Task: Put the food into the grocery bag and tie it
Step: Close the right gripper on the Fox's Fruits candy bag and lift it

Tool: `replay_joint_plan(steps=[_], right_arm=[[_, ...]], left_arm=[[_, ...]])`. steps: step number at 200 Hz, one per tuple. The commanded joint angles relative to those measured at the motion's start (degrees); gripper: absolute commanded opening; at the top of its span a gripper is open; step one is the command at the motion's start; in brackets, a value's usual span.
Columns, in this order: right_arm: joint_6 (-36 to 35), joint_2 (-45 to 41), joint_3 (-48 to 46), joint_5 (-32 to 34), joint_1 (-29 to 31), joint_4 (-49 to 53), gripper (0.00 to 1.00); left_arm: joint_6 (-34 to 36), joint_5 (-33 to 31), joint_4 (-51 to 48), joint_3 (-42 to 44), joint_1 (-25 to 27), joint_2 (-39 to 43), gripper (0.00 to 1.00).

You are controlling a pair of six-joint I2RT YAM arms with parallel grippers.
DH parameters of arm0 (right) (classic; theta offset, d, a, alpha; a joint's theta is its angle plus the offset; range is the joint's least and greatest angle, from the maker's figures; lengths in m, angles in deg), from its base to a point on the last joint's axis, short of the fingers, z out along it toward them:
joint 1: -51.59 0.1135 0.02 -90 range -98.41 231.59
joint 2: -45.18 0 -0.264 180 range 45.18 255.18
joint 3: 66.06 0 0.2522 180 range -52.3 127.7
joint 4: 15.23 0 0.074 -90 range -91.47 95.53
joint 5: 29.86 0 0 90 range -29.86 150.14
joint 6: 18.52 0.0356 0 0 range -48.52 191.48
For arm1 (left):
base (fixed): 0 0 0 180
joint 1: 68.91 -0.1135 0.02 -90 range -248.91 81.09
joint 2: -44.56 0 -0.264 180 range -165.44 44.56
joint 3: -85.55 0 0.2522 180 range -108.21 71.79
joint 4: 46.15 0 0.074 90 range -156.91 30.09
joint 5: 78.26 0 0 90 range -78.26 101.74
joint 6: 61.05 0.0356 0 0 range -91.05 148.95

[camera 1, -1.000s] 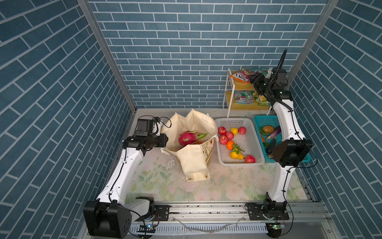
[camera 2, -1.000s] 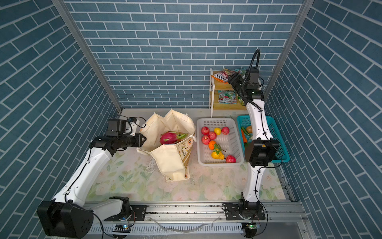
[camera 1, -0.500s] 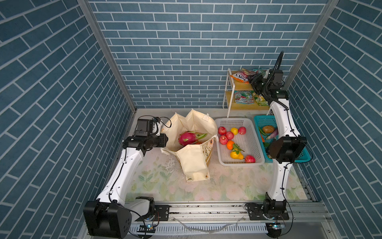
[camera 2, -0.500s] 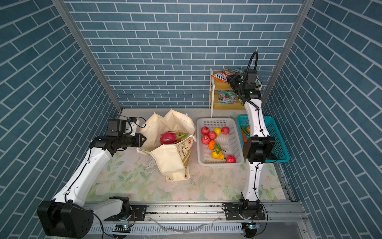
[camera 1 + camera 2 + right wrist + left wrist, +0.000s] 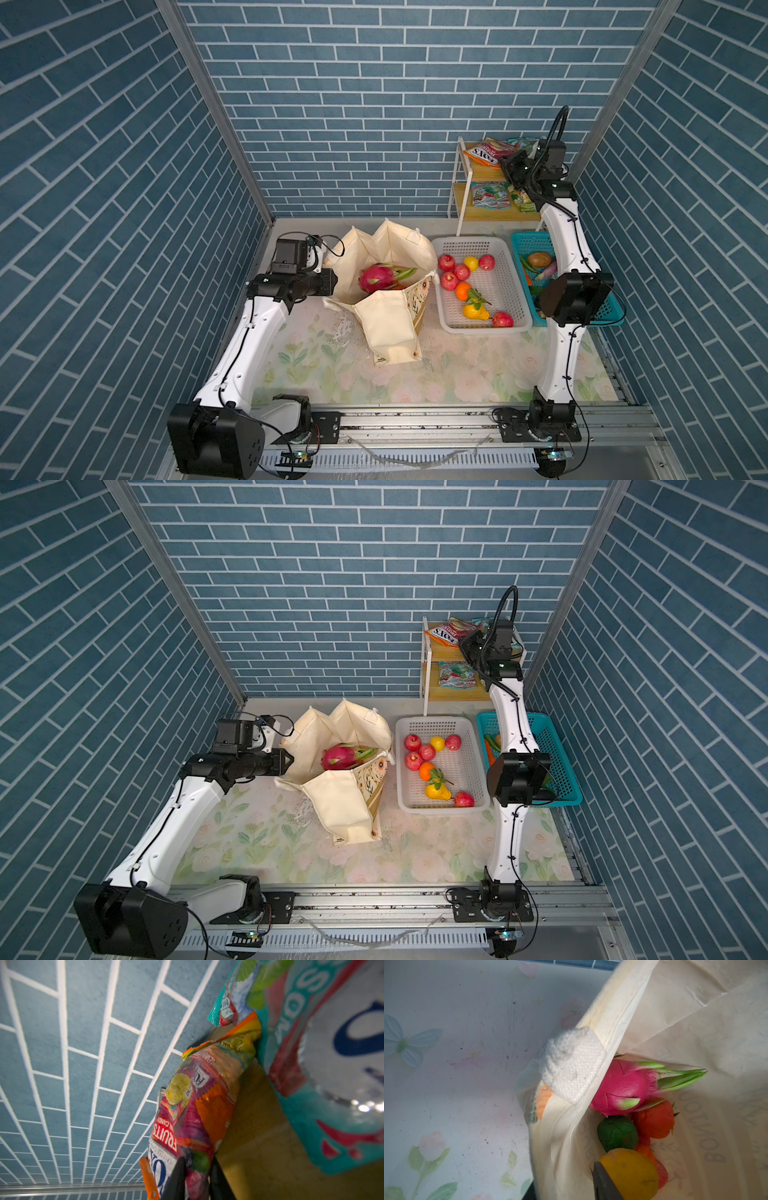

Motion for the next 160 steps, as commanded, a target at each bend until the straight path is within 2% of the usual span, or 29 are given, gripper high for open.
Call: replay_joint_plan(steps=[1, 15, 72, 127, 160], right_arm=[[0.7, -3.5, 1.0, -1.3, 0.2, 0.2, 0.08], [0.9, -4.5, 1.1, -2.0, 0.3, 0.1, 0.0], [5.0, -8.8, 3.0, -7.8, 0.3, -3.9, 0.0], [12.6, -8.6, 6.2, -18.8, 0.8, -18.2, 0.0], [11.7, -11.7, 6.5, -21.8, 2.3, -18.6, 0.0]], left_arm=[[0.7, -0.2, -1.2, 0.0, 0.4, 1.5, 0.38], [0.7, -0.1, -1.1, 0.1, 0.4, 1.7, 0.38], [0.6, 0.6, -0.5, 0.3, 0.4, 2.4, 0.38], [0.5, 1.7, 0.0, 0.5, 0.5, 2.3, 0.38], [0.4, 1.7, 0.1, 0.6, 0.5, 2.2, 0.38]])
